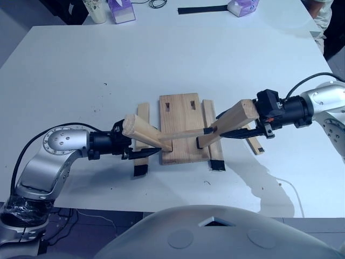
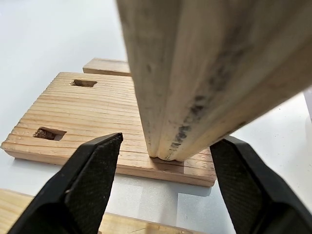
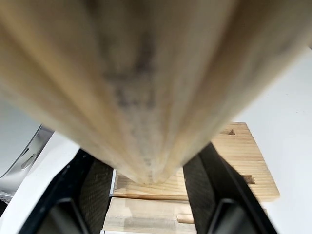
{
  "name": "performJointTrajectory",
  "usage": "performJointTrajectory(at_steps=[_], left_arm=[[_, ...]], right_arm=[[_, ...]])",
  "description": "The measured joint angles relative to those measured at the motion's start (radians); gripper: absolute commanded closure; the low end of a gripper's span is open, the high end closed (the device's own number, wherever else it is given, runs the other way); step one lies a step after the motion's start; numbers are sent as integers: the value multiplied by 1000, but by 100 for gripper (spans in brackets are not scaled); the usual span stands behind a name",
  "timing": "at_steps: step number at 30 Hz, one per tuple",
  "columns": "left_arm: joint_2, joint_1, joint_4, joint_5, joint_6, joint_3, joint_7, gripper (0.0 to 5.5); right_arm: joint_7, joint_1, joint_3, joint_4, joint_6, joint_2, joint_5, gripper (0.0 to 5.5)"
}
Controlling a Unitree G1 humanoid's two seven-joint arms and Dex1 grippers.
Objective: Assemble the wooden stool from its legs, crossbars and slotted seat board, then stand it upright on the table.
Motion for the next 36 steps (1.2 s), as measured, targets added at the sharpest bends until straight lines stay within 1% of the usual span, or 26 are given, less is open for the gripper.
performJointTrajectory(at_steps=[8, 19, 25, 33, 36], left_arm=[[-4, -2, -4, 0, 2, -11, 1, 227], [-1, -3, -2, 0, 13, -11, -1, 227], [19, -25, 11, 4, 24, -14, -5, 227], [37, -65, 56, 33, -3, -20, -64, 227], [45, -79, 78, 34, -5, -17, -80, 181]], right_arm=[[-8, -28, 53, -21, 3, 34, -64, 350], [-9, -24, 54, -29, -15, 35, -75, 350], [-11, -59, 67, -9, 11, 59, -89, 350], [-27, -56, 77, -17, 11, 60, -93, 350], [-41, -56, 81, -27, 11, 63, -95, 350]])
